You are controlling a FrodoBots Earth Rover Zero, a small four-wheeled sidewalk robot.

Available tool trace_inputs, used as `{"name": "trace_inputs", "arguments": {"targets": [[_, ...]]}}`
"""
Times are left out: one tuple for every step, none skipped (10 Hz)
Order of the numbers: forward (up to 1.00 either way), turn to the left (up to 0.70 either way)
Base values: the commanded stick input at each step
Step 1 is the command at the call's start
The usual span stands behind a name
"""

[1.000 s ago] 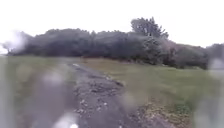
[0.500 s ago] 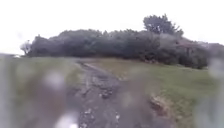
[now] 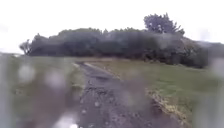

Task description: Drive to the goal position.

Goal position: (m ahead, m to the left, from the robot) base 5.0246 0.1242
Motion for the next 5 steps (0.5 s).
{"name": "trace_inputs", "arguments": {"targets": [[0.85, 0.0], [0.85, 0.09], [0.85, 0.29], [0.85, 0.34], [0.85, 0.34]]}}
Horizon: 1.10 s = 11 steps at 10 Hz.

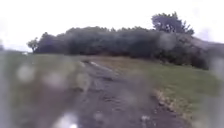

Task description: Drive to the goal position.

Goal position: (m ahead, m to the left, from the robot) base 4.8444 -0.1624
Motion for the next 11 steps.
{"name": "trace_inputs", "arguments": {"targets": [[0.85, 0.34], [0.85, 0.08], [0.85, 0.0], [0.85, 0.0], [0.85, 0.0], [0.85, 0.0], [0.85, 0.02], [0.85, 0.07], [0.85, 0.28], [0.85, 0.34], [0.85, 0.34]]}}
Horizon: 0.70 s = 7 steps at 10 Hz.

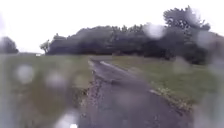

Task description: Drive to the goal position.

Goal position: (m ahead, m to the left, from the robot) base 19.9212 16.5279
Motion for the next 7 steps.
{"name": "trace_inputs", "arguments": {"targets": [[0.85, 0.34], [0.85, 0.17], [0.85, 0.01], [0.85, 0.05], [0.85, 0.08], [0.85, 0.11], [0.85, 0.02]]}}
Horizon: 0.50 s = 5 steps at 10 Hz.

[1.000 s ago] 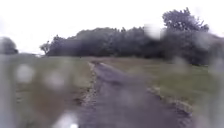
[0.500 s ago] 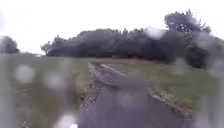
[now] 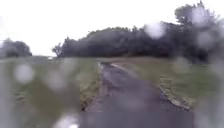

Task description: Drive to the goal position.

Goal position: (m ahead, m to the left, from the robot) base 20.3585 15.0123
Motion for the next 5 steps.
{"name": "trace_inputs", "arguments": {"targets": [[0.85, 0.0], [0.85, -0.04], [0.85, -0.22], [0.85, -0.31], [0.85, -0.34]]}}
